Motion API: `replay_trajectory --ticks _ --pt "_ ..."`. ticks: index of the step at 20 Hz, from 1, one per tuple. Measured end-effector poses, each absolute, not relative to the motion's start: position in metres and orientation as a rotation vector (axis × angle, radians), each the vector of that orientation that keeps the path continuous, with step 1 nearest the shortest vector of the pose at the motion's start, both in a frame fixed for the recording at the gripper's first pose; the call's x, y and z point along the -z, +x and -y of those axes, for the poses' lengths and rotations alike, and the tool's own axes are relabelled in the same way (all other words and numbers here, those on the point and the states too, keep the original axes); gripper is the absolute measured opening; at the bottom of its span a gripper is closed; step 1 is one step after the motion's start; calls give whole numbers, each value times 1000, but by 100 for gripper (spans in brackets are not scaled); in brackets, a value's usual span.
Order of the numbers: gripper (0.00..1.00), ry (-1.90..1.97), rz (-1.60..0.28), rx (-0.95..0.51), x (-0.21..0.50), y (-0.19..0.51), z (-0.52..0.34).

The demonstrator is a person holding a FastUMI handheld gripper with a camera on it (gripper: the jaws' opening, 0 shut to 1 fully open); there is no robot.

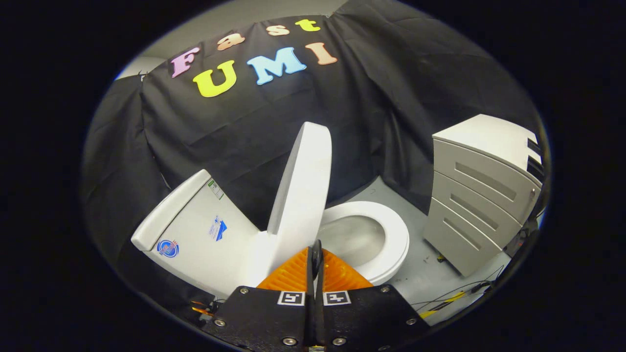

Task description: Open the toilet lid.

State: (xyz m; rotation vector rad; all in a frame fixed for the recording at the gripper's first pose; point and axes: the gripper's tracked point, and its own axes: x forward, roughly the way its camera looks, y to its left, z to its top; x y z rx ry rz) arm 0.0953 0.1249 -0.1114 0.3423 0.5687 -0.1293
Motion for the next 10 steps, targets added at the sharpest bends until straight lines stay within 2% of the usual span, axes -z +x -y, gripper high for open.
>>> replay_trajectory --ticks 10 --pt "0 202 -533 97 92 100 -150"
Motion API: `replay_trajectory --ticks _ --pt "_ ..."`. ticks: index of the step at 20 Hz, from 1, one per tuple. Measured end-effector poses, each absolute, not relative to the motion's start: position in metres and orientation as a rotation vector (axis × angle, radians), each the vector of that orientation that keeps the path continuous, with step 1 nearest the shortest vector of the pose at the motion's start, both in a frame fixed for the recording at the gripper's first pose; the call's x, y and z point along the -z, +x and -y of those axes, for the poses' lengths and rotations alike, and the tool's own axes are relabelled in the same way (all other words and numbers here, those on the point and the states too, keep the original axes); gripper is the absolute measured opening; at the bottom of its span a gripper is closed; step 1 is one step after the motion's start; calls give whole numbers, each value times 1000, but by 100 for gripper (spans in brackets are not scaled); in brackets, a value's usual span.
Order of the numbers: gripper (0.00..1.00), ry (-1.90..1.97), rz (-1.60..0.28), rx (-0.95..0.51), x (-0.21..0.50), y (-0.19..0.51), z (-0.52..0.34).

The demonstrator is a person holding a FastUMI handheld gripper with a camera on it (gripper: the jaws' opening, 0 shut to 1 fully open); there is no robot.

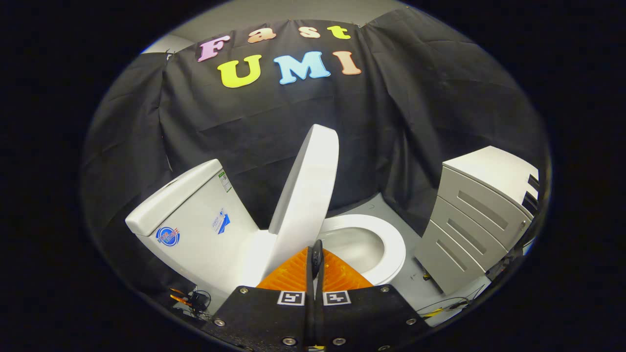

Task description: Open the toilet lid.

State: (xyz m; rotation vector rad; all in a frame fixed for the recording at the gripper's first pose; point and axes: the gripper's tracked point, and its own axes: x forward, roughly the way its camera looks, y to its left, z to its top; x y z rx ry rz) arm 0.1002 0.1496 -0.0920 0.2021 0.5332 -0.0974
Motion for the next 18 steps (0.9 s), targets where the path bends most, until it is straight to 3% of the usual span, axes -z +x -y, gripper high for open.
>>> replay_trajectory --ticks 18 --pt "0 37 -491 37 61 110 -201"
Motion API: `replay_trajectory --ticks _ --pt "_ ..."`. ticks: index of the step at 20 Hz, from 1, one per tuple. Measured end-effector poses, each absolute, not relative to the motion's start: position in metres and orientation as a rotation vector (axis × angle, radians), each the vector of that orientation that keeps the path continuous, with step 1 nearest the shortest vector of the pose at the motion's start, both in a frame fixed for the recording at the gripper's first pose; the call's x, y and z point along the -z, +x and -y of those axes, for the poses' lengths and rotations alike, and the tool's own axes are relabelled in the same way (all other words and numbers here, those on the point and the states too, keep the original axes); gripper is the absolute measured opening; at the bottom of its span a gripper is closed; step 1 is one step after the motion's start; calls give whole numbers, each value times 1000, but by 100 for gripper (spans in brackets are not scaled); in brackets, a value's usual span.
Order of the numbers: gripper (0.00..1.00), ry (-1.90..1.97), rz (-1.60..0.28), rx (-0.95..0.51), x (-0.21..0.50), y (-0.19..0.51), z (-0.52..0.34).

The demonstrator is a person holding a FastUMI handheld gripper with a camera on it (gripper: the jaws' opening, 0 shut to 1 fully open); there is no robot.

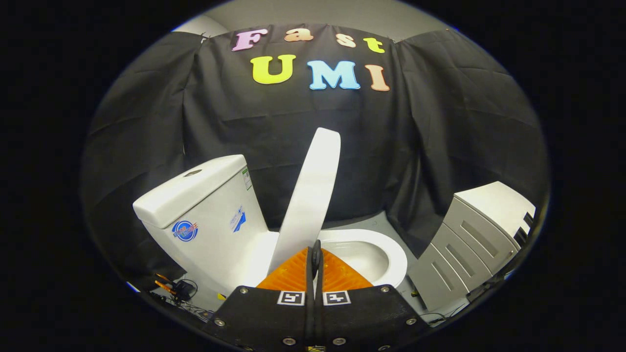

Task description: Open the toilet lid.

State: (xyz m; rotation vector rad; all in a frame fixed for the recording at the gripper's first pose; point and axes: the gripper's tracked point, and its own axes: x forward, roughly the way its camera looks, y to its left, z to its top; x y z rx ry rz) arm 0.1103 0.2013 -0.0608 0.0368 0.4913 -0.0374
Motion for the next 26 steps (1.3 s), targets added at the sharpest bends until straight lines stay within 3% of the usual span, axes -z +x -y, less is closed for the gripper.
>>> replay_trajectory --ticks 26 --pt "0 -111 -434 -95 40 121 -299"
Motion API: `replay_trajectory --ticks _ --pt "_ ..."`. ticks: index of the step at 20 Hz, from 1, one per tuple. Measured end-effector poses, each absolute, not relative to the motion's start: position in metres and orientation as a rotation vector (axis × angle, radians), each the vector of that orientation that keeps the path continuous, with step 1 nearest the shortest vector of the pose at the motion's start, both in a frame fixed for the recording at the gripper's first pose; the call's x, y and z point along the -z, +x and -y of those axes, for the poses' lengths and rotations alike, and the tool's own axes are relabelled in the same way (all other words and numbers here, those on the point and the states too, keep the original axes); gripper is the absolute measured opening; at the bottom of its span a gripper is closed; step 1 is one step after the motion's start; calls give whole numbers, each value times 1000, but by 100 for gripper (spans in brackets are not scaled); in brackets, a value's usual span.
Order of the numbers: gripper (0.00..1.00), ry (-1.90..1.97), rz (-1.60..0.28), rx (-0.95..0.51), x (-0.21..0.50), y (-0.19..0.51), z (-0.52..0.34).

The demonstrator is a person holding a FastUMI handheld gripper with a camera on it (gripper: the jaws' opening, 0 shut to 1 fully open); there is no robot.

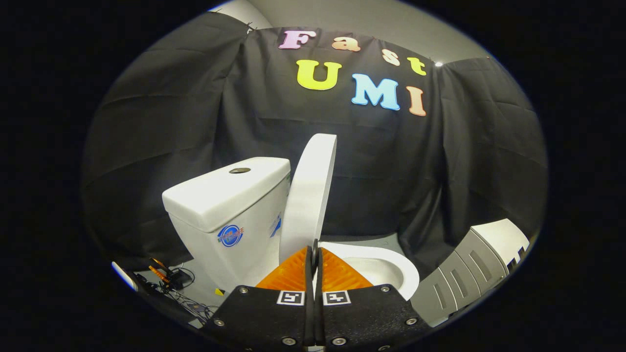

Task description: Open the toilet lid.

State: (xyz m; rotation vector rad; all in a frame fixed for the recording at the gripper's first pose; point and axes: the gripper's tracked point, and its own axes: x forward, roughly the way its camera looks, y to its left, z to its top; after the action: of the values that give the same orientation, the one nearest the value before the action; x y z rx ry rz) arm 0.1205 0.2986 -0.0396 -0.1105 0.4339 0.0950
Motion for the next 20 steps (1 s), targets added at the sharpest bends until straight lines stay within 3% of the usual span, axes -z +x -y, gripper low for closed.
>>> replay_trajectory --ticks 20 --pt "0 -271 -397 -276 42 129 -374"
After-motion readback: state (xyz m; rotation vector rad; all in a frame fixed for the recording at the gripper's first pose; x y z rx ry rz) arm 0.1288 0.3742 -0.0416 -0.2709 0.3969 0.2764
